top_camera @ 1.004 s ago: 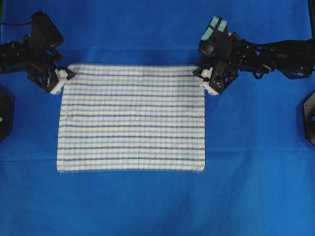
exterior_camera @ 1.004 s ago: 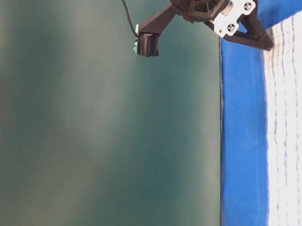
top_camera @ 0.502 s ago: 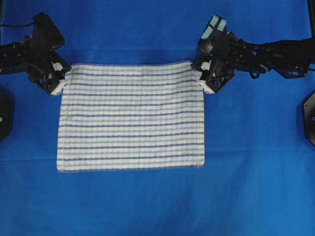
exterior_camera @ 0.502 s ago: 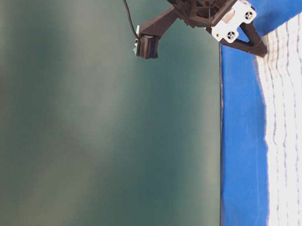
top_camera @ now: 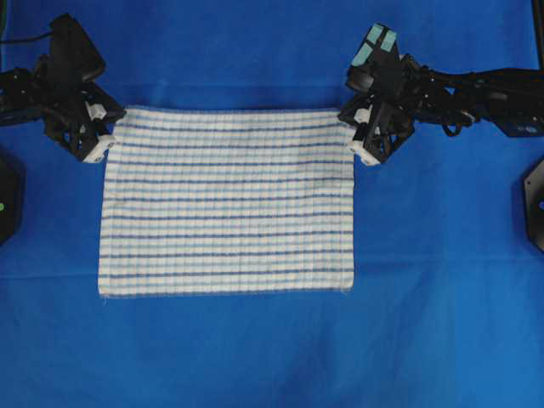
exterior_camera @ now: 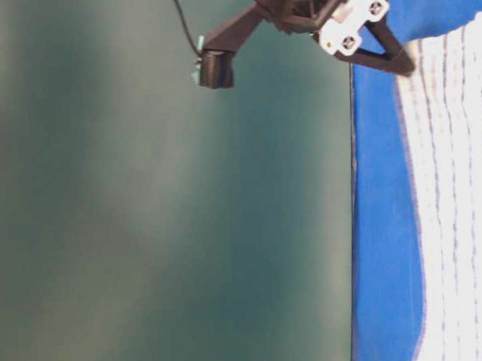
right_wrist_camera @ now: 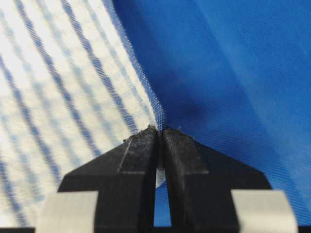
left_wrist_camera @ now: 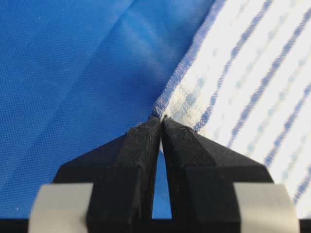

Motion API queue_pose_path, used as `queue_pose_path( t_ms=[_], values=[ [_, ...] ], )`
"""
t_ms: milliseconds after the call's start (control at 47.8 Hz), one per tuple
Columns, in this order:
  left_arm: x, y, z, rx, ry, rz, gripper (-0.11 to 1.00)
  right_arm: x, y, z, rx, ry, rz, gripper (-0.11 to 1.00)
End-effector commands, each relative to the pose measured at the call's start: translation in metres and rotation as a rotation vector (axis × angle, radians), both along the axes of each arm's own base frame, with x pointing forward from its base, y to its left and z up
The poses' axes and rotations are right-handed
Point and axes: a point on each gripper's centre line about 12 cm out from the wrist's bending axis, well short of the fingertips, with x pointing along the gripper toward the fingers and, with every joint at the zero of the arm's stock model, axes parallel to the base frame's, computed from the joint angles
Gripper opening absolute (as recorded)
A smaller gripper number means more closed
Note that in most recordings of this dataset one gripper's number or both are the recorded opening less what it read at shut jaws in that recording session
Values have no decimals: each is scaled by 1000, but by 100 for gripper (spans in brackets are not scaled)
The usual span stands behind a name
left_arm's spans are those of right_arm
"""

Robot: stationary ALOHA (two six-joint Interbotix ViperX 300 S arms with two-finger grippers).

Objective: Fold the blue towel.
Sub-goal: 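Pull both held far corners toward the near edge, folding towel in half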

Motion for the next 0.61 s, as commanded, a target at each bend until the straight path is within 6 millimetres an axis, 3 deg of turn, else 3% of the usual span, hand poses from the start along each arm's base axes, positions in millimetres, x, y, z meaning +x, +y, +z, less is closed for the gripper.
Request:
queue_pose_path(
  t_ms=[0, 335, 586],
  values=[
    [1, -5, 12, 16, -35, -18, 1, 4, 6, 17, -14, -46, 18, 5],
    [0, -41, 27, 10, -90, -136, 1, 8, 41, 41, -15, -65, 120, 5],
    [-11, -75, 31, -57, -130, -202, 1, 5, 82, 53, 5, -79, 221, 5]
  ],
)
